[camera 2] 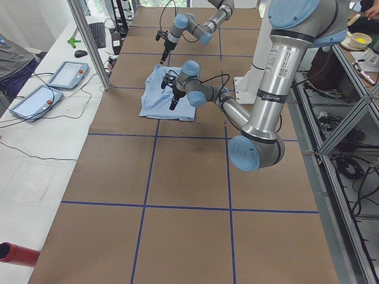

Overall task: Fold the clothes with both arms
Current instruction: 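Lower the left gripper beside the shirt edge while the right gripper hovers near the collar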

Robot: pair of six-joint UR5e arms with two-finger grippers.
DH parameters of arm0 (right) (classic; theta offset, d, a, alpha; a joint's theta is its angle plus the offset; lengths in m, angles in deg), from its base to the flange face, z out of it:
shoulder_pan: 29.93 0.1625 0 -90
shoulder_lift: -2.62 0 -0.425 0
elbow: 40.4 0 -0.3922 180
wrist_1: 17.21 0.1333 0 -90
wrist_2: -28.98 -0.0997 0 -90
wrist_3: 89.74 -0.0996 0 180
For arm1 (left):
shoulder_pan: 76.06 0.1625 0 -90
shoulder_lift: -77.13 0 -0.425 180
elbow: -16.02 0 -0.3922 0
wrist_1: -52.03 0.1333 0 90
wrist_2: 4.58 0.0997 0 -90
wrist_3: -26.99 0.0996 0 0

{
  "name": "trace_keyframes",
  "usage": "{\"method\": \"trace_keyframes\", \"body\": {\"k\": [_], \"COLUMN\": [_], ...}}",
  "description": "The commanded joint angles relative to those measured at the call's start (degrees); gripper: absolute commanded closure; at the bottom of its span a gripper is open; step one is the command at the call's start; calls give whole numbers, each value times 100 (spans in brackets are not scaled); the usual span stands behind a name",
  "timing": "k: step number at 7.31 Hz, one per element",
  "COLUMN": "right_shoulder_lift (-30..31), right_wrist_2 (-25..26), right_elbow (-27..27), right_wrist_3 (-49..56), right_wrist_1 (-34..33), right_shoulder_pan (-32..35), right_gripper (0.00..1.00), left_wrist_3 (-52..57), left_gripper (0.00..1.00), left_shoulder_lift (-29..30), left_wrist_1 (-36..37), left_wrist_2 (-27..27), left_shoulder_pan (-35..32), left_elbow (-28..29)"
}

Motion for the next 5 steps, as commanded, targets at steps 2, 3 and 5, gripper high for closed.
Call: {"method": "trace_keyframes", "body": {"k": [2, 3, 5], "right_shoulder_lift": [65, 65, 74], "right_wrist_2": [56, 56, 56], "right_elbow": [-190, -243, -252], "right_wrist_3": [22, 48, 49], "right_wrist_1": [1, 1, 1], "right_shoulder_pan": [-76, -76, -94], "right_gripper": [0, 0, 1], "left_wrist_3": [-942, -952, -995], "left_gripper": [24, 25, 29], "left_shoulder_lift": [-462, -471, -462], "left_wrist_1": [-703, -703, -703], "left_wrist_2": [649, 650, 658], "left_shoulder_pan": [734, 734, 883], "left_elbow": [269, 288, 340]}}
